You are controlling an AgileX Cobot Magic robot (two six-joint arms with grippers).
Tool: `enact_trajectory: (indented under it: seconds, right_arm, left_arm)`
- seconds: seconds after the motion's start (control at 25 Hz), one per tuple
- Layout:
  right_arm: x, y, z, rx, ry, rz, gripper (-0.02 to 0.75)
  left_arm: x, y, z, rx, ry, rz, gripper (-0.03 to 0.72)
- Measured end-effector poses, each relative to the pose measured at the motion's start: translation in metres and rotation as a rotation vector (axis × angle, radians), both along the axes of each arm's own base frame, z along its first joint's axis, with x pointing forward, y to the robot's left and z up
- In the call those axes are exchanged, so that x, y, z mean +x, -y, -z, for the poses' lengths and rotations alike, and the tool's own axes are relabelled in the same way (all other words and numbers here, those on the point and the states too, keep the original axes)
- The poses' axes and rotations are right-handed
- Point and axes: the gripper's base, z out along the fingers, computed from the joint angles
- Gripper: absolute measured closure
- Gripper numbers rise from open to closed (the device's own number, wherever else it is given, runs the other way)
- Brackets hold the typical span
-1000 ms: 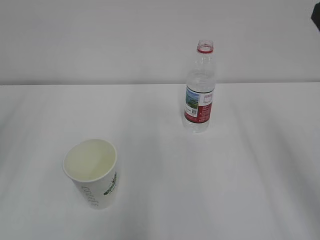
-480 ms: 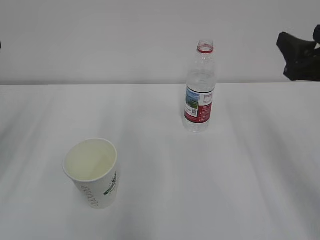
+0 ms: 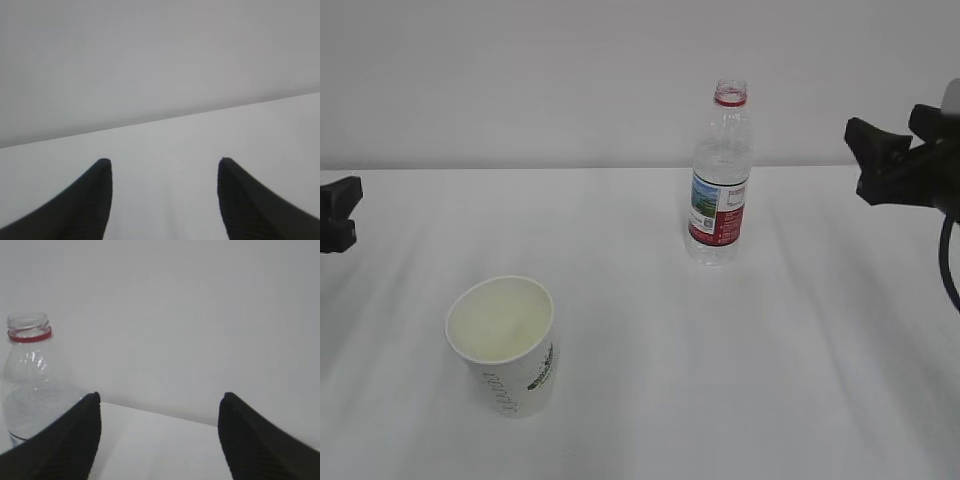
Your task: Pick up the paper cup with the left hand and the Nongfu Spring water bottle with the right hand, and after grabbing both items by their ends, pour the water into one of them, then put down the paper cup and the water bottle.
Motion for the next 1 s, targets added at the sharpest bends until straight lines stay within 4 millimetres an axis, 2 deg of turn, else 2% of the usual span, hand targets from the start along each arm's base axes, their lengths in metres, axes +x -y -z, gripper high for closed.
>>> enact_trajectory:
  seconds: [0.28, 0.52, 0.76, 1.0]
  right_arm:
    - [-0.012, 0.0, 0.029, 0.021, -0.021, -0.012, 0.186]
    - [-0.025, -0.002, 0.05, 0.011, -0.096, -0.038, 0.186]
    - [-0.034, -0.003, 0.058, 0.003, -0.137, -0.057, 0.186]
    - [-0.043, -0.005, 0.064, -0.009, -0.168, -0.092, 0.186]
  left_arm:
    - [-0.026, 0.0, 0.031, -0.068, -0.03, 0.009, 0.202]
    - [-0.06, 0.003, 0.05, -0.073, -0.096, 0.064, 0.202]
    - [-0.082, 0.006, 0.06, -0.065, -0.17, 0.111, 0.202]
    - [-0.094, 0.023, 0.062, -0.032, -0.195, 0.337, 0.202]
